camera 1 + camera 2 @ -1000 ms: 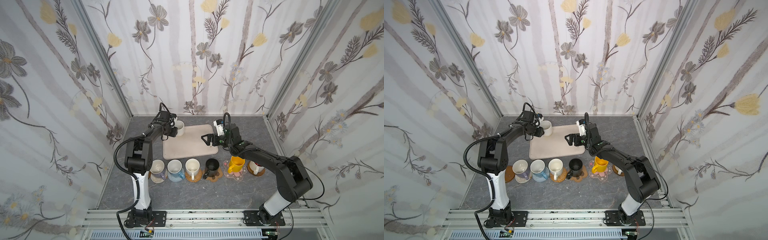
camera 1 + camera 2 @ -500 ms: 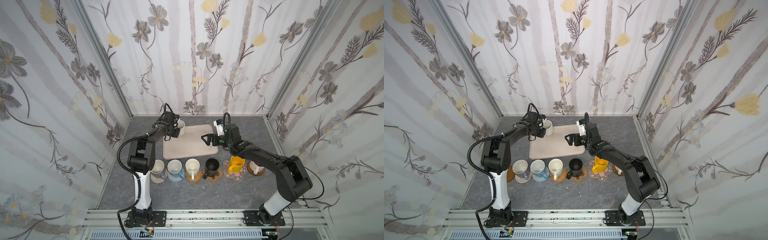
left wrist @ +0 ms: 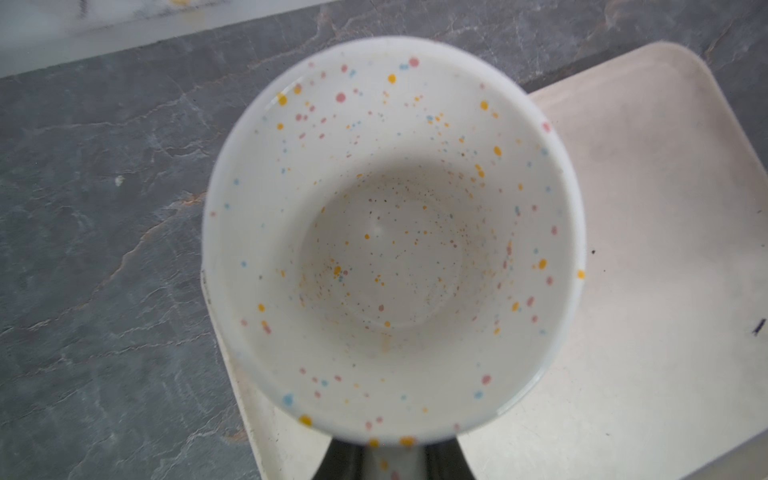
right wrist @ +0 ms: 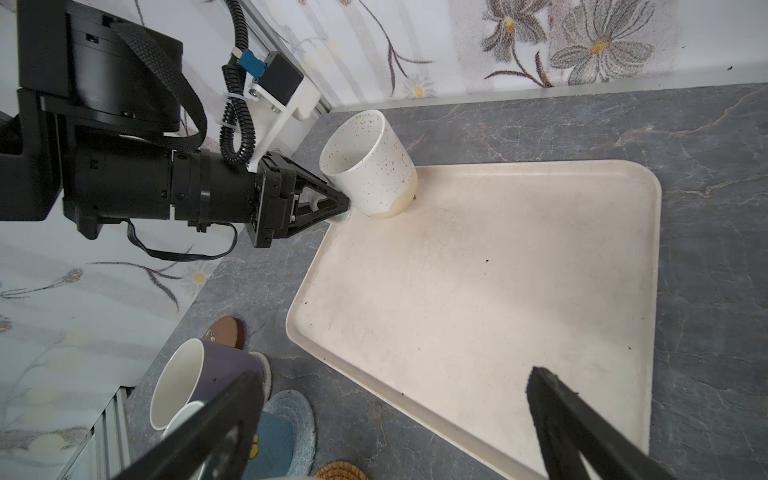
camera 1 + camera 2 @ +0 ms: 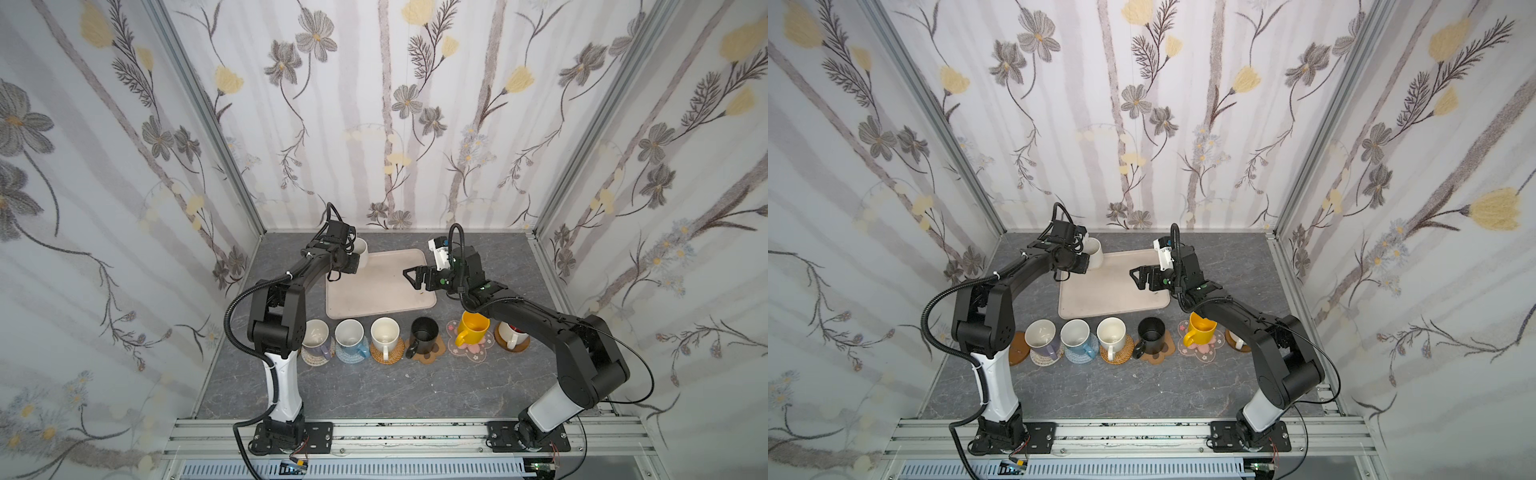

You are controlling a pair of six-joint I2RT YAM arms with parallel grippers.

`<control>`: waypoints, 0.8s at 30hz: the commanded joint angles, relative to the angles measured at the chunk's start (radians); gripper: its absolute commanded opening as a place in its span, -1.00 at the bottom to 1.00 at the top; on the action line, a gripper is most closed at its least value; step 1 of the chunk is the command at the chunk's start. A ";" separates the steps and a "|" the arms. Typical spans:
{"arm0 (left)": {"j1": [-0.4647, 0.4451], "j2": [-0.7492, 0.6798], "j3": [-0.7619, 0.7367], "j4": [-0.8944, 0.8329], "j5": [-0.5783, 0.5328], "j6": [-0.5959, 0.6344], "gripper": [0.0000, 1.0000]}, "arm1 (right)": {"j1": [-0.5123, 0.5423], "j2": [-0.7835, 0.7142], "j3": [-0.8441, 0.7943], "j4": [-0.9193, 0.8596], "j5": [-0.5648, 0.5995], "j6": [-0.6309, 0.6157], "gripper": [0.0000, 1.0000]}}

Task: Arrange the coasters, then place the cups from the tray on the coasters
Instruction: 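Carry the speckled white mug off the tray toward the coaster row with the left gripper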

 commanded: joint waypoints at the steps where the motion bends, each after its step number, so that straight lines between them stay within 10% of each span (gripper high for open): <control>1: -0.001 -0.074 -0.014 0.063 -0.036 -0.095 -1.00 | 0.006 -0.023 0.019 0.021 0.001 0.002 0.99; 24: 0.005 -0.724 -0.545 -0.002 -0.390 -0.525 -1.00 | 0.133 -0.136 0.080 -0.155 0.101 -0.051 0.99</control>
